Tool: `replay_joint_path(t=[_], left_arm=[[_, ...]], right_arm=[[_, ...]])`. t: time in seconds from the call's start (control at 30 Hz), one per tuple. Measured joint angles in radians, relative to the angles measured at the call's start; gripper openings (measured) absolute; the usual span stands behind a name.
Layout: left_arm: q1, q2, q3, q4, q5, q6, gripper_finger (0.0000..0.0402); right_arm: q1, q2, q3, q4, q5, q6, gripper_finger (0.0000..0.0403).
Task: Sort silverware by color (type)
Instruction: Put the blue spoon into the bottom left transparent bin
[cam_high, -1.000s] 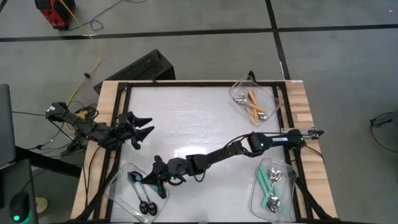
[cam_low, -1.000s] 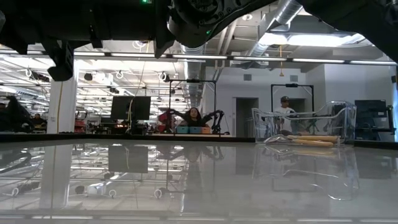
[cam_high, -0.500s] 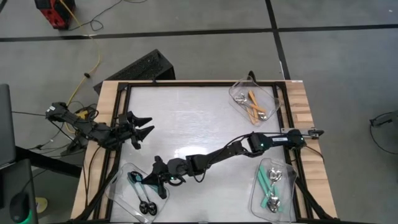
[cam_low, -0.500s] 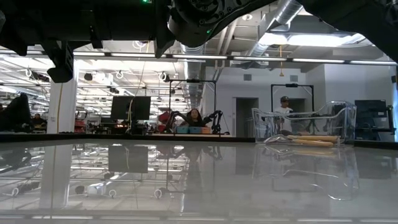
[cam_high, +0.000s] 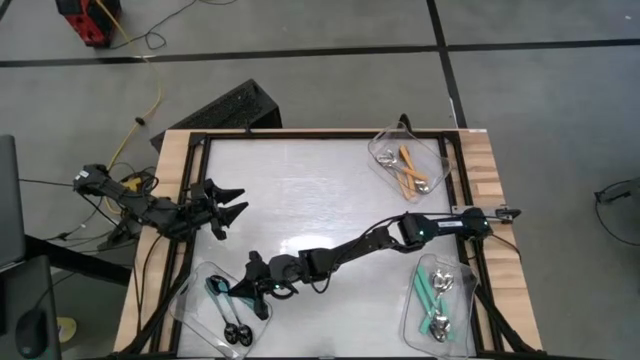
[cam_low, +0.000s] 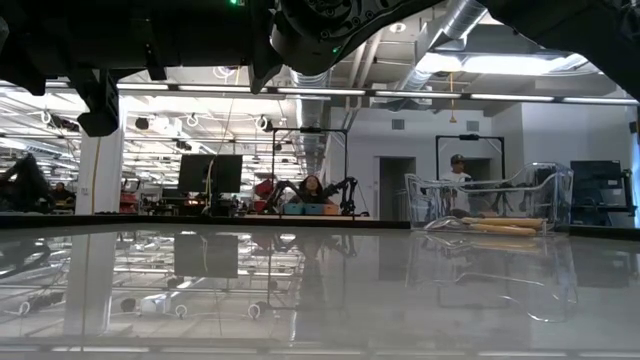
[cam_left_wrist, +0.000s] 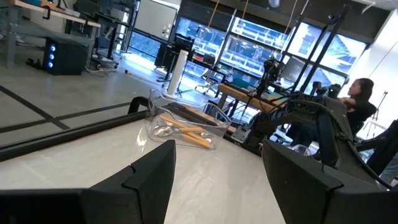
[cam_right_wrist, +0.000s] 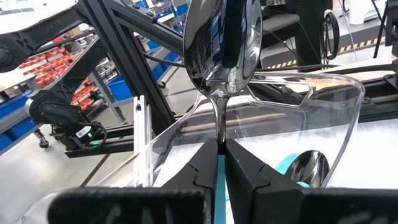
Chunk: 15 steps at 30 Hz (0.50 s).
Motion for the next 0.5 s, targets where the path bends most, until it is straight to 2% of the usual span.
replay_joint_path(t=[0.2,0.5], left_arm=[[0.0,0.0,0.0,0.002,0.0,-0.001,0.0226],[0.0,0.0,0.0,0.002,0.0,-0.001,0.0226]], right_arm=[[0.0,0.0,0.0,-0.002,-0.02,-0.004,0.005],[0.0,0.0,0.0,-0.012,-0.037,-0.008,0.0086]])
